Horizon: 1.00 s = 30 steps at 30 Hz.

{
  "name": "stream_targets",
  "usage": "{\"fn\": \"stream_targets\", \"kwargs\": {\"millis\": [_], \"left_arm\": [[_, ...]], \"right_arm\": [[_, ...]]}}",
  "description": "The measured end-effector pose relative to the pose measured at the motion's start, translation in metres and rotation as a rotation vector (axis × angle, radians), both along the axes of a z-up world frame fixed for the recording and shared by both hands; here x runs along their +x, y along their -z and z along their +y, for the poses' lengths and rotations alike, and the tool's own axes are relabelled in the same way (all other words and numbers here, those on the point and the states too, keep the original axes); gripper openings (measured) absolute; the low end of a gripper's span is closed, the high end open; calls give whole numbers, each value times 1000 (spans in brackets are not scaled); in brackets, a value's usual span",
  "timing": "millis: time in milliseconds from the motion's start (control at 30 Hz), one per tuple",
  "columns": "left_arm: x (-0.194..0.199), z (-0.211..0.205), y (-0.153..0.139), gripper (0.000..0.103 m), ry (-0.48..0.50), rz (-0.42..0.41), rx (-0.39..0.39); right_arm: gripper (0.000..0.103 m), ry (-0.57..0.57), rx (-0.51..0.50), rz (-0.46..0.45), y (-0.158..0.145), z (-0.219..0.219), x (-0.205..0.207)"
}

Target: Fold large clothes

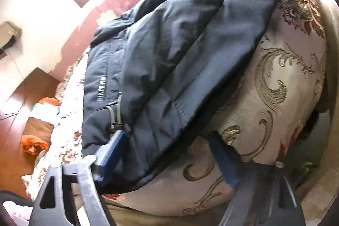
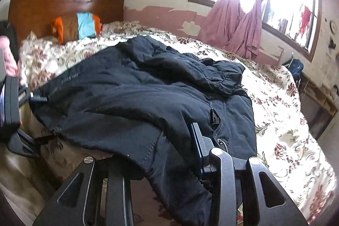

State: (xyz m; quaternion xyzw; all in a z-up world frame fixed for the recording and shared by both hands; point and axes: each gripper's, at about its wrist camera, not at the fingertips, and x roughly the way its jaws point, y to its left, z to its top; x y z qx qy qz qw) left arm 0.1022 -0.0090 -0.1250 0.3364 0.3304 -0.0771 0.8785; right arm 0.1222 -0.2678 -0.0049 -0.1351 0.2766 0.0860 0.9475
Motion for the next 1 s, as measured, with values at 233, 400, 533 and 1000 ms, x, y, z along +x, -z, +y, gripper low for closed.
{"fn": "stream_targets", "kwargs": {"millis": [233, 400, 533, 1000], "left_arm": [[-1, 9, -8, 28, -76, -84, -1], [11, 25, -31, 18, -92, -131, -118], [28, 34, -60, 15, -122, -158, -219], [91, 64, -129, 14, -188, -210, -455]], "right_arm": [[27, 25, 84, -37, -10, -2, 5], [26, 34, 146, -40, -19, -6, 9], [26, 47, 228, -34, -26, -13, 17], [23, 78, 413, -59, -34, -26, 48]]}}
